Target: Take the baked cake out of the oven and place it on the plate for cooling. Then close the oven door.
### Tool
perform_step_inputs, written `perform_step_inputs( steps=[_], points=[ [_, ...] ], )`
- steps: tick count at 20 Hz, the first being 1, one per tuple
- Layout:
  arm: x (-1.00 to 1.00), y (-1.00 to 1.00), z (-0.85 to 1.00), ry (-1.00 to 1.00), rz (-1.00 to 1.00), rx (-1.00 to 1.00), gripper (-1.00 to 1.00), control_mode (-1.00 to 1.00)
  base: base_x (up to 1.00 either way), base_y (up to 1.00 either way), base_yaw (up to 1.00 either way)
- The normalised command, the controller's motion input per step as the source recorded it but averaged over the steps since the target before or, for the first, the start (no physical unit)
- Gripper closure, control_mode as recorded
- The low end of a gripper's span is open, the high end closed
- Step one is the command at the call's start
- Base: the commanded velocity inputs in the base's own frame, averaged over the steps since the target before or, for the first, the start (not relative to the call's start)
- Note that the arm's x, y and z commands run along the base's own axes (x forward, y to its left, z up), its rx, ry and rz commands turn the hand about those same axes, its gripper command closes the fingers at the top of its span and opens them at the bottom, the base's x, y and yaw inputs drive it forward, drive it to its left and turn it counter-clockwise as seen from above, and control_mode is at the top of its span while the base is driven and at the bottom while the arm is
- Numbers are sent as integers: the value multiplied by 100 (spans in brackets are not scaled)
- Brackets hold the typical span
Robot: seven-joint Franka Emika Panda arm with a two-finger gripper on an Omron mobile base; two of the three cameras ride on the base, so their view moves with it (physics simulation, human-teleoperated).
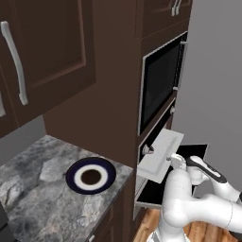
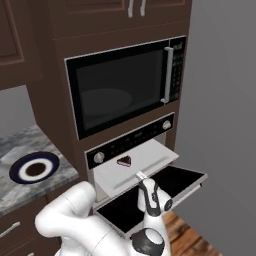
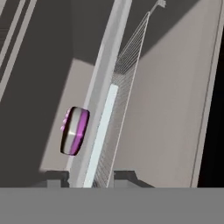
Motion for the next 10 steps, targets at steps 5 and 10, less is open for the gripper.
perform_step_inputs(
  steps=[5, 10],
  points=[
    [-28, -100, -42, 0, -6, 0, 100, -100, 0, 0, 0],
    [-39, -100, -44, -1, -8, 0, 100, -100, 0, 0, 0]
  ],
)
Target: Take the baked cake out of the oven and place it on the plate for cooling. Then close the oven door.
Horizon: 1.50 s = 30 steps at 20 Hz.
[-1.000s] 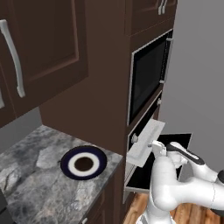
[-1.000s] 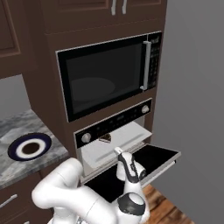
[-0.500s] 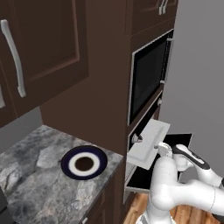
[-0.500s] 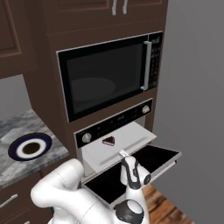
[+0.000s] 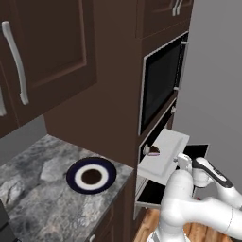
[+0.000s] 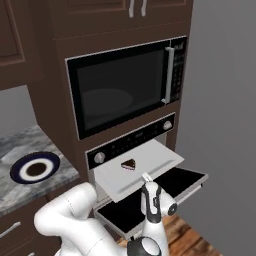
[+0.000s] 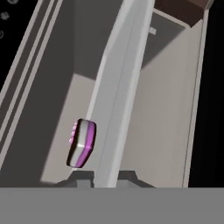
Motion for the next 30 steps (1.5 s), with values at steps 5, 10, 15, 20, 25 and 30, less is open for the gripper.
perform_step_inputs(
  steps=[5, 10, 15, 20, 25, 30],
  points=[
    [-40, -100, -49, 0, -9, 0, 100, -100, 0, 0, 0],
    [-49, -100, -54, 0, -10, 0, 100, -100, 0, 0, 0],
    [-54, -100, -59, 0, -12, 0, 100, -100, 0, 0, 0],
    [-63, -100, -64, 2, -13, 0, 100, -100, 0, 0, 0],
    [-71, -100, -68, 1, -12, 0, 100, -100, 0, 0, 0],
    [-74, -100, -64, 7, -12, 0, 100, -100, 0, 0, 0]
  ],
)
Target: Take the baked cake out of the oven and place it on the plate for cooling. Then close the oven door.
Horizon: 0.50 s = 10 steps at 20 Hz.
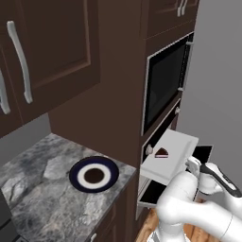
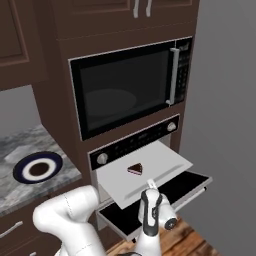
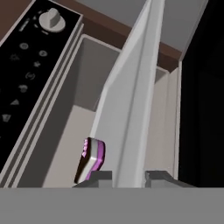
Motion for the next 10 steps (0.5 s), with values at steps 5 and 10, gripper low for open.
perform_step_inputs(
  steps=[5, 10],
  points=[
    [-70, -100, -40, 9, -11, 0, 100, -100, 0, 0, 0],
    [-39, -100, 25, 12, -4, 0, 100, -100, 0, 0, 0]
  ],
)
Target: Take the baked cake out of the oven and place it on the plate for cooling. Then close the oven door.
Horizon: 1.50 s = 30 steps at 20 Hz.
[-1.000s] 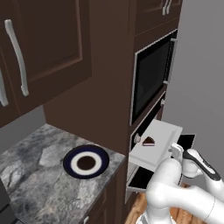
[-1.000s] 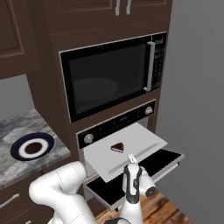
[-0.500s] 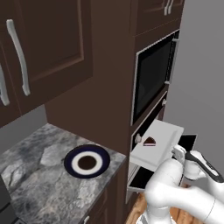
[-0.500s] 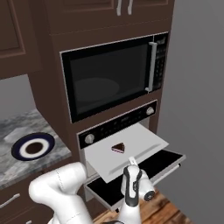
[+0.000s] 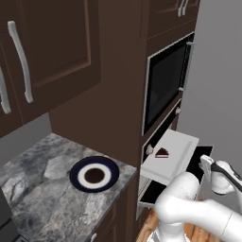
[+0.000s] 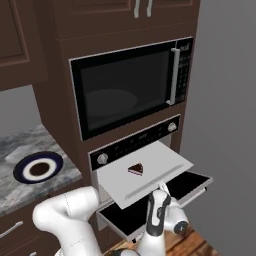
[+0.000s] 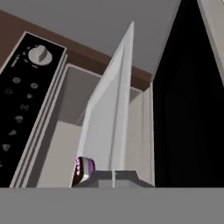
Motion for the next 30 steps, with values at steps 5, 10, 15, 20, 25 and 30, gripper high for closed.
perform_step_inputs(
  steps=[5, 10, 15, 20, 25, 30],
  points=[
    [-7, -48, 88, 20, 0, -5, 100, -100, 0, 0, 0],
    [0, -1, 82, 40, 0, -28, -100, -100, 0, 0, 0],
    [1, 13, 51, 36, 1, -36, -100, -100, 0, 0, 0],
    [0, 5, 38, 37, 17, -29, -100, -100, 0, 0, 0],
    [-3, 0, 18, 36, 33, -19, -100, -100, 0, 0, 0],
    [-19, -9, 22, 23, 46, -5, -100, -100, 0, 0, 0]
  ],
)
